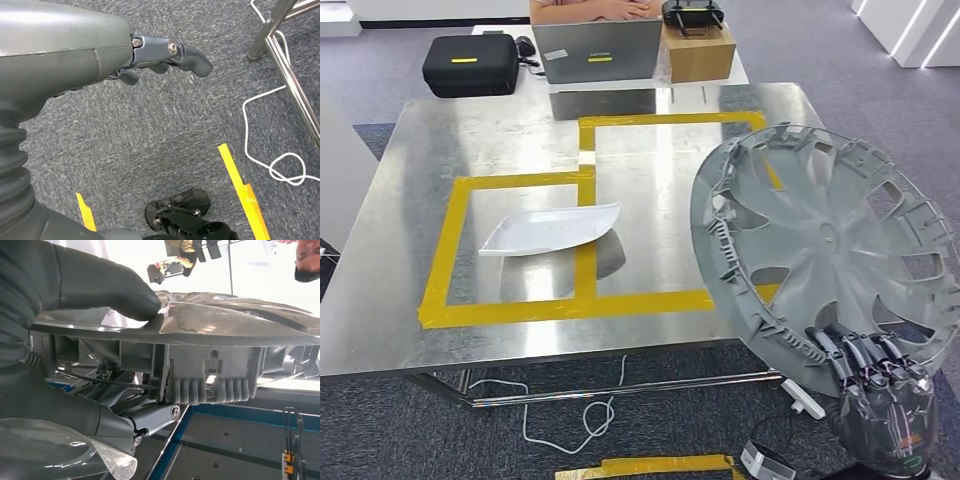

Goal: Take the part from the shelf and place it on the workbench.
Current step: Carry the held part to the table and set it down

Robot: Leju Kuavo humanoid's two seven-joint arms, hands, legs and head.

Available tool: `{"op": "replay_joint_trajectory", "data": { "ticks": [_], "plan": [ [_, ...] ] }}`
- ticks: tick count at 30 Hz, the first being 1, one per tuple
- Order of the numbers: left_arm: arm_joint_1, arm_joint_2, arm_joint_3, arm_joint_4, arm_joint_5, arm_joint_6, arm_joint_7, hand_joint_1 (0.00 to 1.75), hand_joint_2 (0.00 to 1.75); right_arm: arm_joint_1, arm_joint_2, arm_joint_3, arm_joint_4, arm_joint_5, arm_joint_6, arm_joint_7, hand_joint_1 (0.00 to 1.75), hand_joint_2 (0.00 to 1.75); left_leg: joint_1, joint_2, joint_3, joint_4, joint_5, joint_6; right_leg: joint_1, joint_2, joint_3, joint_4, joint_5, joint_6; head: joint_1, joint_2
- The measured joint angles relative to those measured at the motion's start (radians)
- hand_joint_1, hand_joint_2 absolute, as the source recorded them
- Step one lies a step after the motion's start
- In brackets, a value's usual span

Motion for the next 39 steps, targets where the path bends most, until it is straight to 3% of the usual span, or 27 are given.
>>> {"op": "replay_joint_trajectory", "data": {
  "ticks": [3, 13, 18, 24, 29, 39],
  "plan": [
    [0.000, 0.000, 0.000, 0.000, -0.001, 0.000, 0.000, 0.00, 1.75, -0.001, 0.001, 0.000, 0.000, -0.001, 0.000, -0.001, 1.75, 1.75, 0.000, 0.000, 0.000, 0.000, 0.000, 0.000, 0.000, 0.000, 0.000, -0.001, 0.000, 0.006, 0.000, 0.000],
    [0.000, 0.000, 0.001, 0.000, -0.006, -0.003, 0.000, 0.00, 1.75, -0.002, 0.008, -0.002, 0.007, -0.003, 0.000, 0.003, 1.75, 1.75, 0.004, 0.000, 0.002, -0.001, 0.000, 0.000, 0.003, 0.000, 0.001, 0.000, -0.001, 0.007, 0.000, 0.000],
    [0.001, -0.007, 0.014, -0.001, -0.023, -0.012, 0.000, 0.00, 1.75, 0.003, -0.001, 0.004, 0.033, -0.062, 0.007, 0.110, 1.75, 1.75, 0.004, 0.000, 0.002, -0.001, 0.000, -0.001, 0.003, 0.000, 0.001, 0.000, -0.001, 0.006, 0.000, 0.000],
    [0.003, -0.033, 0.063, -0.018, -0.069, -0.045, -0.001, 0.00, 1.75, 0.003, -0.035, 0.008, 0.083, -0.201, 0.116, 0.256, 1.75, 1.75, 0.003, 0.000, 0.002, -0.001, 0.000, -0.001, 0.003, 0.000, 0.001, 0.000, -0.002, 0.007, 0.000, 0.000],
    [0.003, -0.062, 0.124, -0.037, -0.121, -0.080, -0.012, 0.00, 1.75, 0.003, -0.037, -0.027, 0.120, -0.242, 0.205, 0.274, 1.75, 1.75, 0.003, 0.000, 0.002, -0.001, 0.000, -0.001, 0.003, 0.000, 0.001, 0.000, -0.002, 0.007, 0.000, 0.000],
    [-0.004, -0.127, 0.254, -0.079, -0.209, -0.140, -0.042, 0.00, 1.75, -0.007, -0.037, -0.082, 0.157, -0.241, 0.284, 0.275, 1.75, 1.75, 0.004, 0.000, 0.003, -0.001, 0.000, -0.001, 0.003, 0.000, 0.002, 0.000, -0.002, 0.007, 0.000, 0.000]
  ]
}}
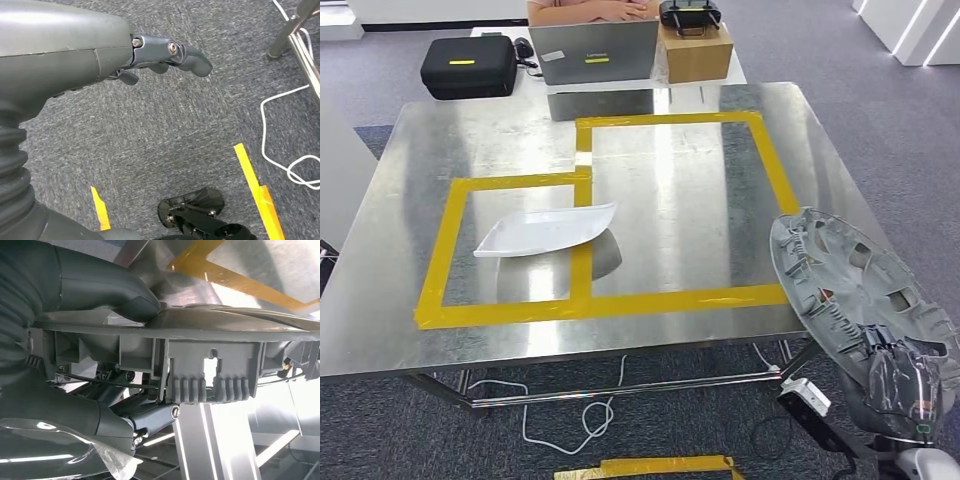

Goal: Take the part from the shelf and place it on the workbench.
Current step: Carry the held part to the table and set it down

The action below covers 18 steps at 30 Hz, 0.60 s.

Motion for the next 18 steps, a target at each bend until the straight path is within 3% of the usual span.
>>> {"op": "replay_joint_trajectory", "data": {
  "ticks": [10, 18],
  "plan": [
    [-0.030, -0.042, 0.135, -0.033, -0.017, -0.050, -0.013, 0.00, 1.75, -0.112, -0.033, -0.014, 0.056, 0.120, 0.106, 0.055, 1.75, 1.75, 0.000, 0.000, 0.003, 0.000, 0.000, 0.000, 0.000, 0.000, 0.003, 0.000, 0.000, 0.000, 0.000, 0.000],
    [-0.041, -0.050, 0.183, -0.040, -0.028, -0.055, -0.014, 0.00, 1.75, -0.177, -0.055, 0.003, 0.106, 0.158, 0.127, 0.068, 1.75, 1.75, 0.000, 0.000, 0.003, 0.000, 0.000, 0.000, 0.000, 0.000, 0.014, 0.000, 0.001, 0.001, 0.000, 0.000]
  ]
}}
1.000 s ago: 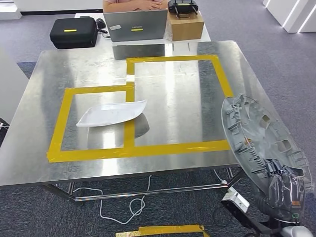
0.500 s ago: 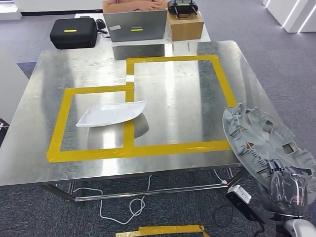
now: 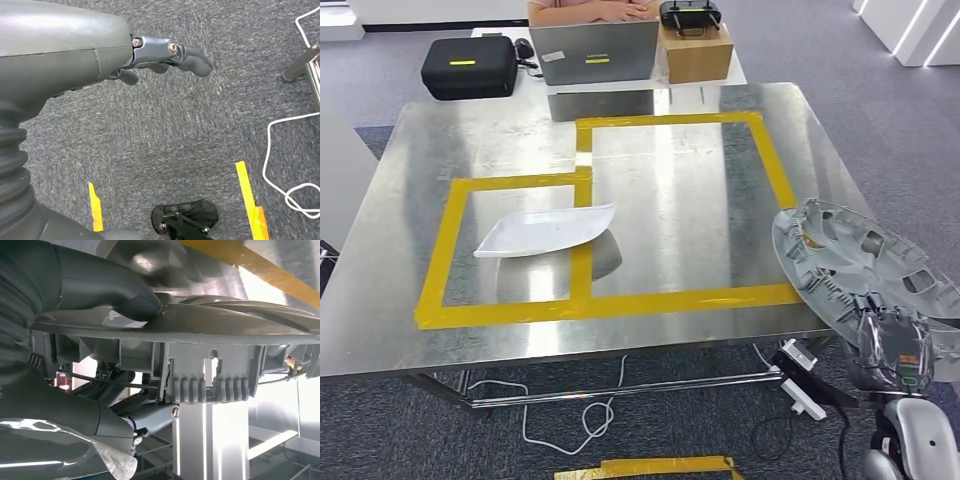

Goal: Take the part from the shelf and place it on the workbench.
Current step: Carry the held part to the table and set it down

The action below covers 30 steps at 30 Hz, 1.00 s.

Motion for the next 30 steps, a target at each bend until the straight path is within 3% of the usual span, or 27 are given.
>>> {"op": "replay_joint_trajectory", "data": {
  "ticks": [8, 30],
  "plan": [
    [-0.021, 0.000, 0.044, 0.000, -0.040, -0.022, -0.020, 0.00, 1.75, -0.098, -0.030, 0.080, 0.055, 0.083, 0.017, -0.008, 1.75, 1.75, 0.000, 0.000, 0.000, 0.000, 0.001, -0.001, 0.000, 0.001, 0.000, 0.001, 0.000, 0.000, 0.000, 0.000],
    [-0.074, -0.008, 0.115, 0.000, -0.126, -0.041, -0.086, 0.00, 1.75, -0.336, -0.107, 0.467, 0.088, 0.045, -0.004, -0.091, 1.75, 1.75, 0.000, 0.000, 0.000, 0.000, 0.001, -0.002, 0.000, 0.000, 0.000, 0.002, 0.000, 0.000, 0.000, 0.000]
  ]
}}
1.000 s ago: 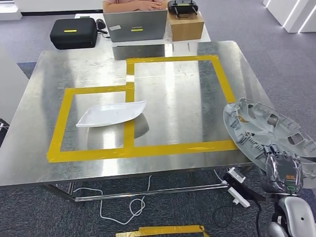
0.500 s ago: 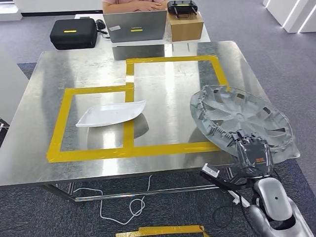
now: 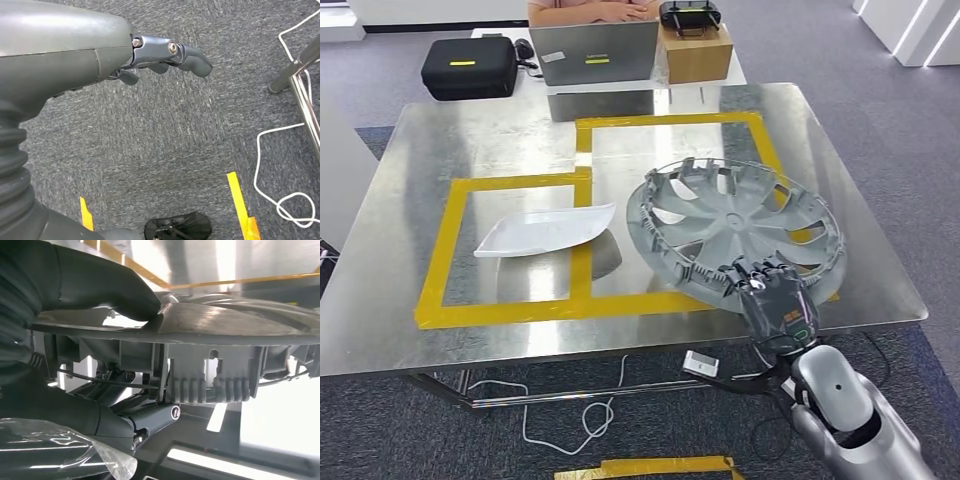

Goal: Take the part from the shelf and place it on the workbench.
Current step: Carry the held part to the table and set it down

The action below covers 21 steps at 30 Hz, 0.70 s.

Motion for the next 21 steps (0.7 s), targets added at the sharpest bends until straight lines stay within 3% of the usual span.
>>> {"op": "replay_joint_trajectory", "data": {
  "ticks": [10, 21],
  "plan": [
    [-0.010, -0.001, 0.036, 0.001, -0.007, -0.007, -0.012, 0.00, 1.75, -0.019, -0.028, 0.055, 0.069, 0.010, 0.011, 0.031, 1.75, 1.75, 0.000, 0.000, -0.001, 0.000, 0.000, 0.000, 0.000, 0.000, 0.000, 0.000, 0.000, 0.000, 0.000, 0.000],
    [-0.012, 0.000, 0.069, 0.002, 0.013, -0.012, -0.012, 0.00, 1.75, -0.037, -0.031, 0.046, 0.192, 0.058, 0.052, 0.089, 1.75, 1.75, 0.000, 0.000, 0.000, 0.000, 0.000, 0.000, 0.000, 0.000, 0.000, 0.000, 0.000, 0.000, 0.000, 0.000]
  ]
}}
